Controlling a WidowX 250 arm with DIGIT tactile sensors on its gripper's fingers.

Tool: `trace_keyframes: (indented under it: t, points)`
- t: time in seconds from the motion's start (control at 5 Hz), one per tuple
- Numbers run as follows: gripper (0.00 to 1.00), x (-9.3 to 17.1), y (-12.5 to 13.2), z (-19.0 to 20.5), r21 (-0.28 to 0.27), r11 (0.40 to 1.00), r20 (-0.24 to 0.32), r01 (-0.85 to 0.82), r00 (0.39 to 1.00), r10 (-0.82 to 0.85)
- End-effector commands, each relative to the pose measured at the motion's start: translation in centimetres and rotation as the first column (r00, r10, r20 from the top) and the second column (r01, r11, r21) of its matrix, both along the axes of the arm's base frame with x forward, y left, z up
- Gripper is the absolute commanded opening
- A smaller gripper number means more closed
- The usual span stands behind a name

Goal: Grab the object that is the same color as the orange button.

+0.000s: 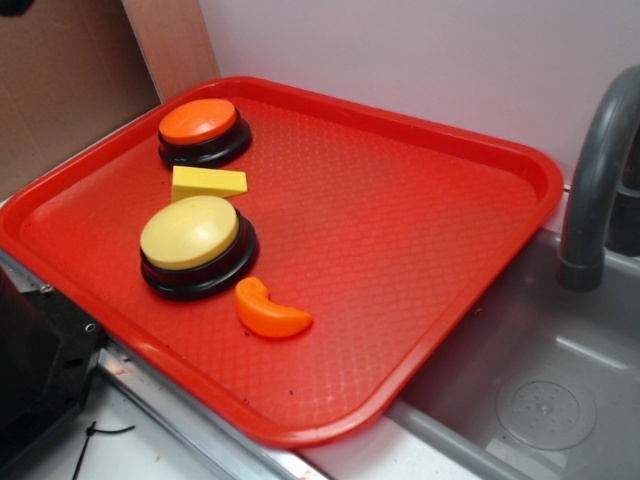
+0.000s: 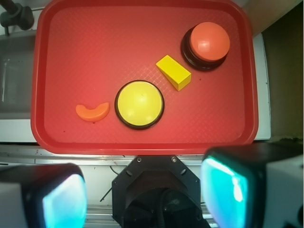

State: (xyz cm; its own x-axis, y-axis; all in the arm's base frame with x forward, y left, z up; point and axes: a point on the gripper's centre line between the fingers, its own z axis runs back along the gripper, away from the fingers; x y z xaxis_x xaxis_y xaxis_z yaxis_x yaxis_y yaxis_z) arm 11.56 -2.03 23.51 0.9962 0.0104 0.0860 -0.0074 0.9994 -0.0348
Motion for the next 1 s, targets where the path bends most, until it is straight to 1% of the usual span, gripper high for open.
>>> trace_keyframes:
  t: [0.0, 0.2, 0.4, 0.6, 0.8]
  points:
    - [1.00, 0.0, 0.0, 0.0, 0.000, 1.000, 0.000, 0.000, 1.000, 0.000]
    - [1.00, 0.6, -0.3, -0.5, 0.039, 0.995, 0.022, 0.096, 0.995, -0.097]
    - [1.00, 1.0, -0.7, -1.0, 0.033, 0.977, 0.047, 0.209, 0.977, -0.210]
    - [1.00, 1.9, -1.5, -2.3, 0.046, 0.915, 0.080, 0.401, 0.911, -0.404]
    - [1.00, 4.0, -2.7, -4.5, 0.047, 0.788, 0.134, 0.614, 0.778, -0.614]
